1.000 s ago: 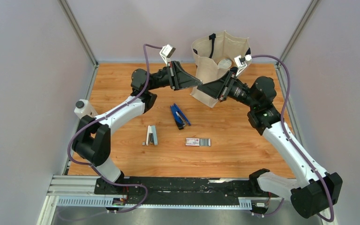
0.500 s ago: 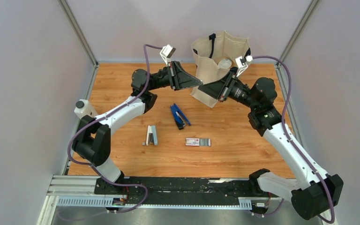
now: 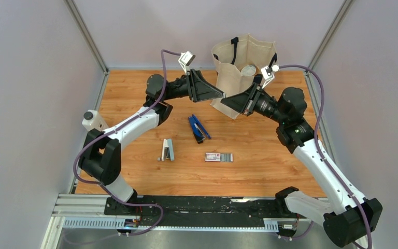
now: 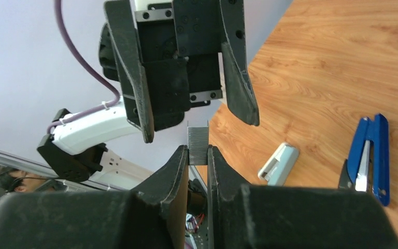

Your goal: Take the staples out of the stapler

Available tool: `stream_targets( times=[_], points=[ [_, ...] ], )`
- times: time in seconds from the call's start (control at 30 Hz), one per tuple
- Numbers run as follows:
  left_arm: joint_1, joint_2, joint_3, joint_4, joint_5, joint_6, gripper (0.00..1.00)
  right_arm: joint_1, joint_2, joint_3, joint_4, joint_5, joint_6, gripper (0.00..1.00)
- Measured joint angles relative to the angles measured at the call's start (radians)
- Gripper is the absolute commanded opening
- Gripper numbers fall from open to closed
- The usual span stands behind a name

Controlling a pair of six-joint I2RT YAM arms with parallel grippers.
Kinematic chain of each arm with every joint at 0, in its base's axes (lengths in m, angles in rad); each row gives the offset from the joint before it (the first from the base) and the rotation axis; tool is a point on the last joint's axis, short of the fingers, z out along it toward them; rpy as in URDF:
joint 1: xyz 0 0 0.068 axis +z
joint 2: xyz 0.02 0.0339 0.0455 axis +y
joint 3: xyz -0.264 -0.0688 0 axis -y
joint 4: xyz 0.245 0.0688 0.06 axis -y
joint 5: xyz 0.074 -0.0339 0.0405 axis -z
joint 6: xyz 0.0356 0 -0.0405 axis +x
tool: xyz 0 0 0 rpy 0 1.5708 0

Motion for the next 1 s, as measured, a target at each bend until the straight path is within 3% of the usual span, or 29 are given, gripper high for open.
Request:
stream_targets(
  times=[0.2, 0.37, 0.6, 0.77, 1.0],
  points=[
    [0.059, -0.041, 0.005, -0.259, 0.015, 0.174, 0.78, 0.000, 0.000, 0.005, -0.203, 0.031, -0.090, 0.12],
    [0.119, -0.066, 0.106, -0.731, -0.023, 0.526, 0.79, 0.032, 0.002, -0.011, -0.409, 0.125, -0.176, 0.14],
    [0.115, -0.060, 0.134, -1.215, -0.091, 1.004, 0.77, 0.189, 0.033, -0.118, -0.636, 0.393, -0.203, 0.12],
    [0.096, -0.036, 0.092, -1.379, -0.138, 1.217, 0.73, 0.243, 0.059, -0.247, -0.719, 0.514, -0.169, 0.11],
    [0.039, -0.039, 0.004, -1.468, -0.201, 1.399, 0.73, 0.280, 0.156, -0.243, -0.755, 0.595, -0.156, 0.11]
  ],
)
